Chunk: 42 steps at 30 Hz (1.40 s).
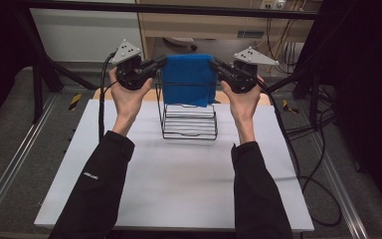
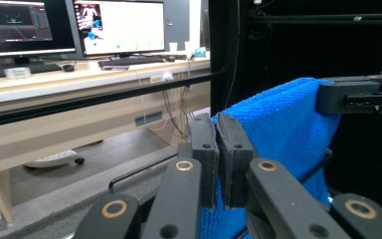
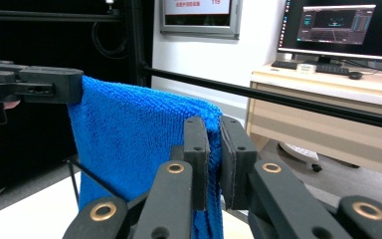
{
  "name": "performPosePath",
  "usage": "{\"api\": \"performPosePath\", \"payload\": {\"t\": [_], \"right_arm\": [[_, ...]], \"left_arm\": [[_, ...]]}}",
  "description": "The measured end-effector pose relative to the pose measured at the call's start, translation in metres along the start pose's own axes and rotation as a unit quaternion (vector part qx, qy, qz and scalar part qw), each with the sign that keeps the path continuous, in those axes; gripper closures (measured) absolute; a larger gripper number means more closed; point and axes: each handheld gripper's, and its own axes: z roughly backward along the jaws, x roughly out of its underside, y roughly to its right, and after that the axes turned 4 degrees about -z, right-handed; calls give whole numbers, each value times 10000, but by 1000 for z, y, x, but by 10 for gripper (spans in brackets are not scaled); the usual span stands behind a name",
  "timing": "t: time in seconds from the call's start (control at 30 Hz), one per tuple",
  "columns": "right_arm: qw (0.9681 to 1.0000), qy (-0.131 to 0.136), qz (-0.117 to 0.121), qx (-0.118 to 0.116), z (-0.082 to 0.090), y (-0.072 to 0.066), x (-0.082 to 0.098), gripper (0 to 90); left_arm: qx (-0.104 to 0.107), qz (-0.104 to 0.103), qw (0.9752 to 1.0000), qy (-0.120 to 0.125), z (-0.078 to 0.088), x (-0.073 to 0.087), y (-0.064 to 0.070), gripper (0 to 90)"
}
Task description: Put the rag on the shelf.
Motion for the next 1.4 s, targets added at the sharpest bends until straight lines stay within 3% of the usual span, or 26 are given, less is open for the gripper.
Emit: {"api": "performPosePath", "payload": {"t": [0.37,0.67,0.87,1.13,1.4], "right_arm": [[9996,-167,188,-125,11,-6,1,829],[9994,-254,174,-177,19,-9,9,827],[9991,-319,149,-253,21,-9,16,824],[9982,-488,116,-325,25,-10,24,820],[9975,-610,77,-352,25,-9,34,818]], "left_arm": [[133,-137,9997,-147,8,2,4,865],[262,-224,9990,-286,14,9,10,864],[335,-166,9984,-422,15,16,12,861],[432,-310,9963,-672,20,22,17,857],[513,-327,9953,-754,21,26,20,855]]}}
